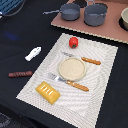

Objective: Interact with the objects in diverse but meaningful ways.

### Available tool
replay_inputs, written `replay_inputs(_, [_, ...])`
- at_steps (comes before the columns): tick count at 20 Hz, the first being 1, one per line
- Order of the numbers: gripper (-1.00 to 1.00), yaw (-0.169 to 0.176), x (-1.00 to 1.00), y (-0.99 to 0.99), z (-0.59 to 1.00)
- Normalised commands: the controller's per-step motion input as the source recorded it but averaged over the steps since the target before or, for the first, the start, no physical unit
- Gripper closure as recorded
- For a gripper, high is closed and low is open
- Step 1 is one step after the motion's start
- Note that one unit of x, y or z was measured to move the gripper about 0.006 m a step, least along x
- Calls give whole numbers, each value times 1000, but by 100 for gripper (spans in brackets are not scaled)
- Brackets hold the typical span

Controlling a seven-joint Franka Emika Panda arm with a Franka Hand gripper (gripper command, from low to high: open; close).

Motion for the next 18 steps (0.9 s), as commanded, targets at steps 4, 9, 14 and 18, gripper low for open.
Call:
replay_inputs(4, [-100, -2, -11, -256, -194])
replay_inputs(9, [-100, 3, 99, -433, -491])
replay_inputs(14, [-100, 3, 65, -547, -391])
replay_inputs(18, [-100, 6, 104, -322, -318])
